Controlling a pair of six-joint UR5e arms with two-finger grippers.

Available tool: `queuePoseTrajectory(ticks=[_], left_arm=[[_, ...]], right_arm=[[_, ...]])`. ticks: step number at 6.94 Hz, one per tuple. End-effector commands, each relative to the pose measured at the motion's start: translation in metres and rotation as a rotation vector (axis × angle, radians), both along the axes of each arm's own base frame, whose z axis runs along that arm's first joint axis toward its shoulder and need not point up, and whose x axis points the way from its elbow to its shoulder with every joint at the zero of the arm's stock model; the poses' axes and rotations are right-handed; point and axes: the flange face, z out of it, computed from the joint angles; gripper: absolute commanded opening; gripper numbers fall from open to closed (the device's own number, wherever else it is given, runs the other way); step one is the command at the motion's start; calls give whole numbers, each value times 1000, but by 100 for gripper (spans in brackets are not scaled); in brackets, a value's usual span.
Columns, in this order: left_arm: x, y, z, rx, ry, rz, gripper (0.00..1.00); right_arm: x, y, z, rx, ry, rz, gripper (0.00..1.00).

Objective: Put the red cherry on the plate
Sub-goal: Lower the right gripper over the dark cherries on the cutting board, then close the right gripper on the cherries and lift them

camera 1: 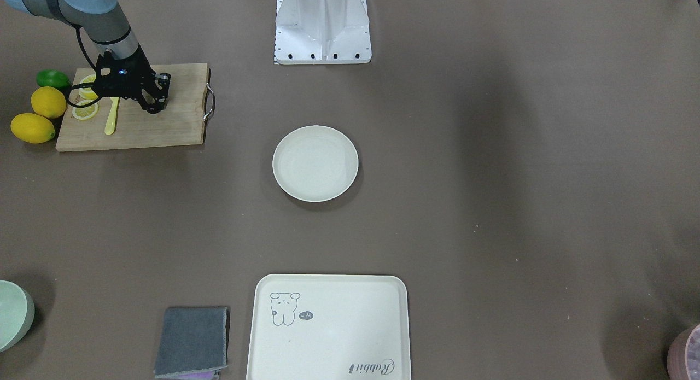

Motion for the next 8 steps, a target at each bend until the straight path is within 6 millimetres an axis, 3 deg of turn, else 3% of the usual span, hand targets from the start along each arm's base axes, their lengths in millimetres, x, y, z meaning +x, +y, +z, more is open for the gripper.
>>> queuePoseTrajectory(ticks=[1, 3, 4, 5, 7, 8], left_arm=[[0, 0, 1, -2, -1, 0, 98], [0, 0, 2, -3, -1, 0, 98], [0, 0, 3, -6, 0, 0, 98], [0, 0, 3, -6, 0, 0, 98], [0, 0, 10, -18, 1, 0, 98], [0, 0, 9, -17, 2, 0, 98]], right_arm=[[5, -7, -1, 25, 0, -11, 0], [13, -18, -12, 24, -26, 12, 0], [7, -25, -23, 29, -50, 18, 0], [-15, -42, -56, 21, -45, 29, 0], [-73, -76, -171, -9, -24, 55, 0], [-103, -90, -213, -49, -50, 107, 0]])
